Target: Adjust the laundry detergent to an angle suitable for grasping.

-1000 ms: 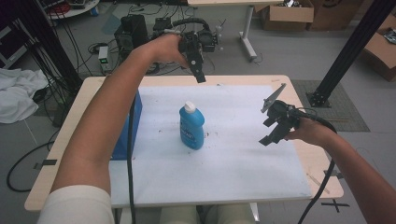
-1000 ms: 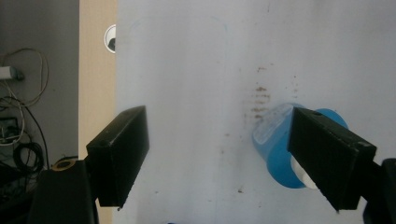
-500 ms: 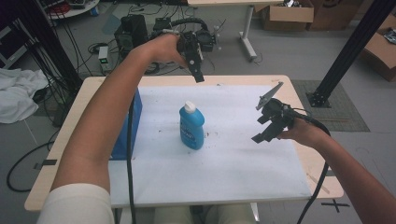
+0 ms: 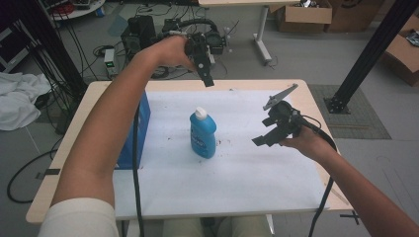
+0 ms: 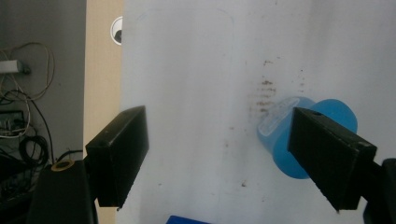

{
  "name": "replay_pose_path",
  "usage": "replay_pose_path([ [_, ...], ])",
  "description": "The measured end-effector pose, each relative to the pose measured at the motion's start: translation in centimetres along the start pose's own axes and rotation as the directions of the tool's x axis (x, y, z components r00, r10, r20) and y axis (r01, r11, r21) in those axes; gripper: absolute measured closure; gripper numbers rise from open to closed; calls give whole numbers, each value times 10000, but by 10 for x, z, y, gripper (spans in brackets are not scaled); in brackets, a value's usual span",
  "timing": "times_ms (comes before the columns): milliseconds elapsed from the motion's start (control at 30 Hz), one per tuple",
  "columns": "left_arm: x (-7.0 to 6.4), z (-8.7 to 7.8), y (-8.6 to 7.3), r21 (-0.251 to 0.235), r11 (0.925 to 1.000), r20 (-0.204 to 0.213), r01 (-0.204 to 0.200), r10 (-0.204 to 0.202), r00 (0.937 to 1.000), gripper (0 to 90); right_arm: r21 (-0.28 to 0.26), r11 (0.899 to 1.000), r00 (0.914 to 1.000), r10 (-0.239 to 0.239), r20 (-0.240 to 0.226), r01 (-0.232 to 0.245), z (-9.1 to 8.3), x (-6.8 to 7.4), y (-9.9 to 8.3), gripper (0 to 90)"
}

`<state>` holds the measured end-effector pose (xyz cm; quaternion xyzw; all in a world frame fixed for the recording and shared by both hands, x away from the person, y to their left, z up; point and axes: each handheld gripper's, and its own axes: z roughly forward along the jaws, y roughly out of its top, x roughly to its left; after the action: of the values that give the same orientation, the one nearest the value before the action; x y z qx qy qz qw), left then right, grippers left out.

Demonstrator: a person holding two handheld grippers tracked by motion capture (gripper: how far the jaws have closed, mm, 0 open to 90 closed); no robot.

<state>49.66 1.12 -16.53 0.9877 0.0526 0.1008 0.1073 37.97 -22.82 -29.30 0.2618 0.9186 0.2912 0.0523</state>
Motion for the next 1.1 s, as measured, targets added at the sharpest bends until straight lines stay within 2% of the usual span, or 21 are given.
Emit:
replay_pose_path([
  [133,-1,-2,-2,36,10000,-6,9,-9,10000,214,-299,9995,10000,-33,-6,32,3,7,7,159],
  [233,-1,-2,-4,12,10000,-45,-90,90,9999,215,-627,9979,9999,138,-13,-139,6,18,15,159],
  [267,-2,-2,-4,-1,10000,-3,-10,10,10000,215,-627,9979,9999,138,-13,-139,6,18,15,159],
  [400,-1,-3,-6,6,9999,-54,-104,104,9999,215,-895,9956,9993,311,228,-289,12,27,21,156],
  [433,-2,-3,-6,5,10000,-6,-23,23,10000,215,-1040,9939,9986,403,330,-366,15,32,25,156],
  [700,-1,-2,-8,-43,10000,-34,-42,42,10000,215,-1292,9896,9969,694,383,-639,24,44,33,155],
  [1100,-2,-1,-7,-12,9999,-26,-117,117,9999,214,-1930,9789,9964,757,382,-670,46,60,44,155],
])
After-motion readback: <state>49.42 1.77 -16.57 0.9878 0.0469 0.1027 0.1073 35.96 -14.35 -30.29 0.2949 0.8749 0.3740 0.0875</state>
